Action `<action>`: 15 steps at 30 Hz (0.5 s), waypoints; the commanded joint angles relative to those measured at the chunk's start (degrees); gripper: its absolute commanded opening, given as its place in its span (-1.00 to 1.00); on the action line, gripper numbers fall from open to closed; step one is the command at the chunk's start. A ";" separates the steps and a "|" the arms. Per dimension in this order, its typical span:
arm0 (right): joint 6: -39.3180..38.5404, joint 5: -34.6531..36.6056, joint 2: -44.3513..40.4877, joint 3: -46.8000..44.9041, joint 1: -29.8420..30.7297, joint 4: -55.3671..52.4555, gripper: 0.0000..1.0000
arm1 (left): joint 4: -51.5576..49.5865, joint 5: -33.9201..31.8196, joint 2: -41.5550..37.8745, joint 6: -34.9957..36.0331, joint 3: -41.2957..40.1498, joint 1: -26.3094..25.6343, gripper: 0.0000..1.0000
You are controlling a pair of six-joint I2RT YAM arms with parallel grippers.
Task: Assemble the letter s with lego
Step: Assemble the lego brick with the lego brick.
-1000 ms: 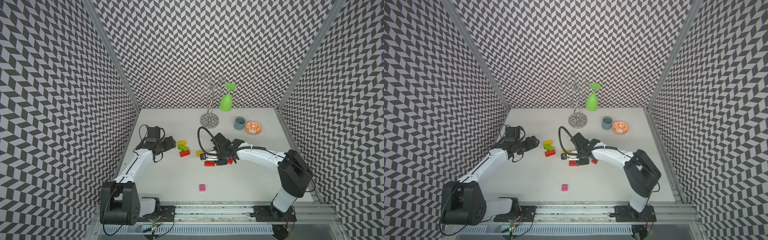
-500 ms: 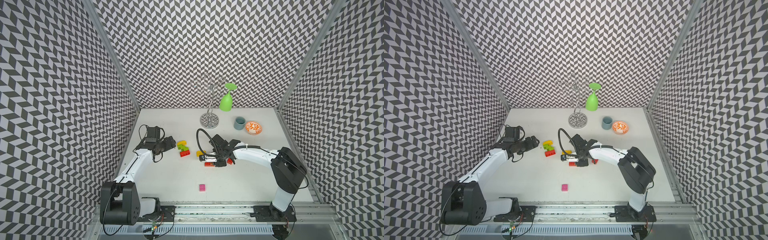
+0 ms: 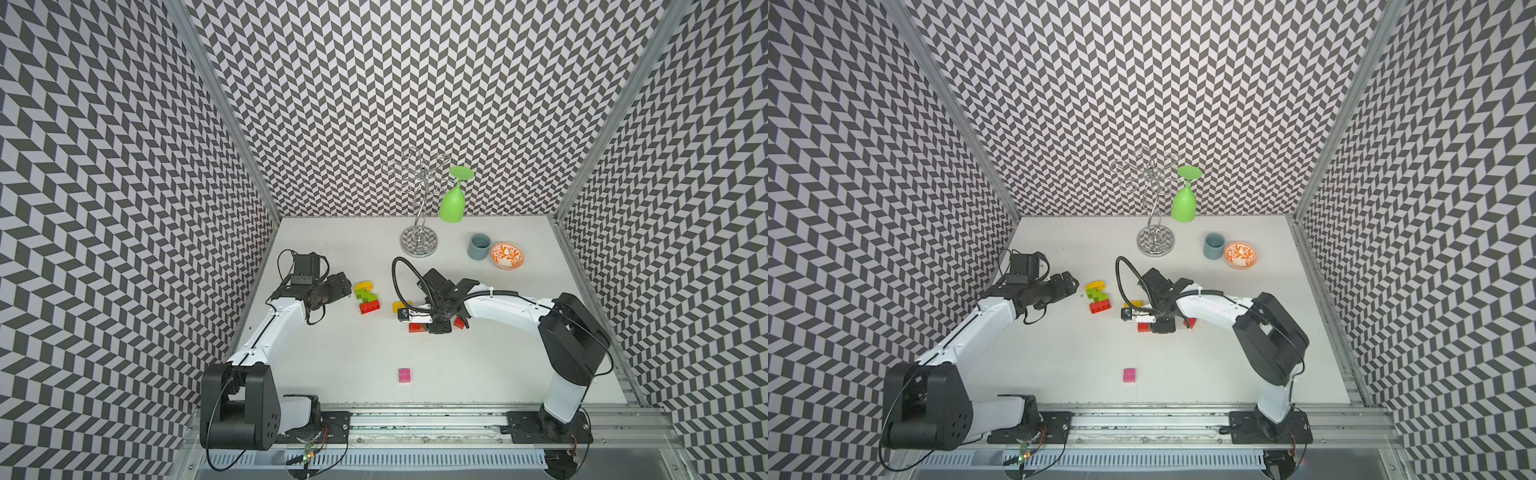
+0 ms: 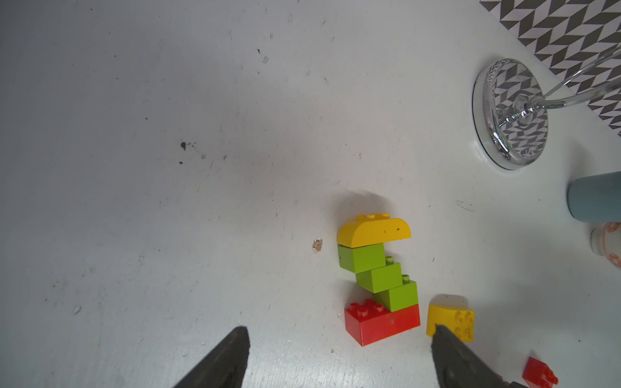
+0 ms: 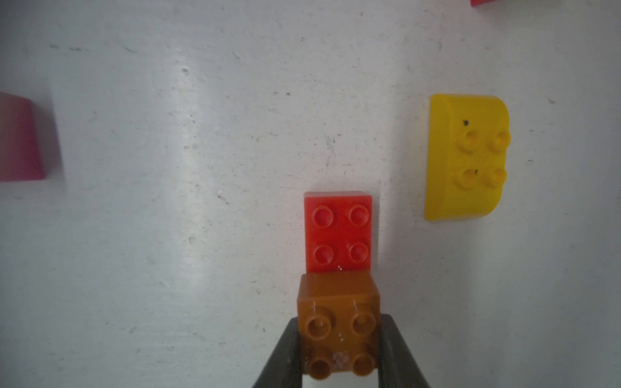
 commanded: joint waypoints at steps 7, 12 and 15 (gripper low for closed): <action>-0.58 0.90 6.25 2.97 -0.30 -4.44 -1.00 | 0.77 0.61 -0.64 1.00 -0.41 0.49 0.73; -1.10 1.40 8.85 3.02 0.01 -6.48 -1.00 | 0.86 0.87 -0.65 1.00 -0.35 0.50 0.73; 0.03 4.39 11.83 4.09 0.45 -9.56 -1.00 | 0.86 0.99 -0.72 1.04 -0.38 0.68 0.73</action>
